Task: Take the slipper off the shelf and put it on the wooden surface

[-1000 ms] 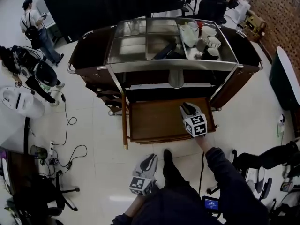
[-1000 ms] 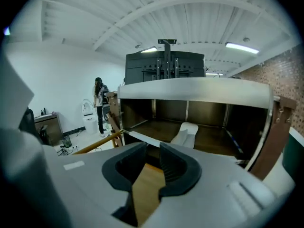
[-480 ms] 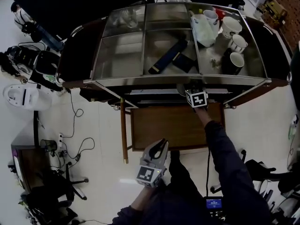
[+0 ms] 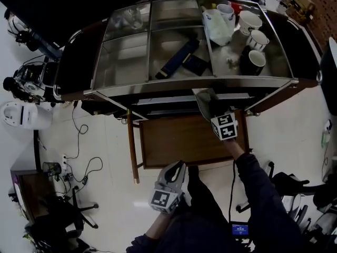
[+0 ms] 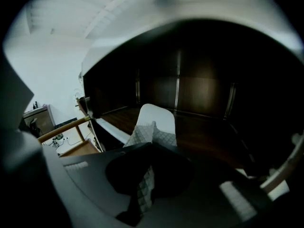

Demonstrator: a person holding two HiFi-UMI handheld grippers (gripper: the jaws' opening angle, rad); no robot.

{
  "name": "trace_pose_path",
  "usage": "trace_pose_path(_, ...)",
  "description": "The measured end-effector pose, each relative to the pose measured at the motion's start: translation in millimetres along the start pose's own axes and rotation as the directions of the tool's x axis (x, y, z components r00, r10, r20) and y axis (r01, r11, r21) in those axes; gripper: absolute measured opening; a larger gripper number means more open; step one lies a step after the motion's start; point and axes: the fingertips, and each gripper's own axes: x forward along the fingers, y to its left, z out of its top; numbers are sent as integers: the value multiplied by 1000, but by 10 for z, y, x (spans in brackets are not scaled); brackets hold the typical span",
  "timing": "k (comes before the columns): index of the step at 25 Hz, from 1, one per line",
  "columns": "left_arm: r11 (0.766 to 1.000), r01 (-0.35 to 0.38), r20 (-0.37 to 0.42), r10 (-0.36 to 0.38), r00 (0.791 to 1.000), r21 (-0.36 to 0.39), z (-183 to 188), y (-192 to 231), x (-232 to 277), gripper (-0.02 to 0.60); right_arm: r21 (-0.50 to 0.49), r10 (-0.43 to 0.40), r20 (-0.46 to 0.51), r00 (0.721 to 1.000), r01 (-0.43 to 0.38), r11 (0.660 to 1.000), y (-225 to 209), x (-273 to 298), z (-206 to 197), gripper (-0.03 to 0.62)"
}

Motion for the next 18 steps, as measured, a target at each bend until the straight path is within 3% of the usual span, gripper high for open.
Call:
trace_pose_path(5,1000,31,-3,-31,1000,5,-101,-206,-277,44,53,-94,11,995,94,994,389,-1113,-930,5)
trace_pose_path(8,999,51,-8,-51,999,17,-238,-309,-544,43,66,-164,-96,982,171,983,498,-1310,-1685,3)
trace_pose_path(11,997,70,-14,-69,997,34,-421,-389,-916,41,73,-189,-257,948,214,974,445,-1154,-2326,8)
trace_pose_path(14,996,65,-31,-64,997,53,-568,-406,-1312,41,151,-204,-328,922,264,953,417,-1148,-2410,106)
trace_pose_path(18,997,62,-9,-62,998,44,-704,-472,-1804,41,197,-206,-202,958,245,949,895,-1671,-2040,107)
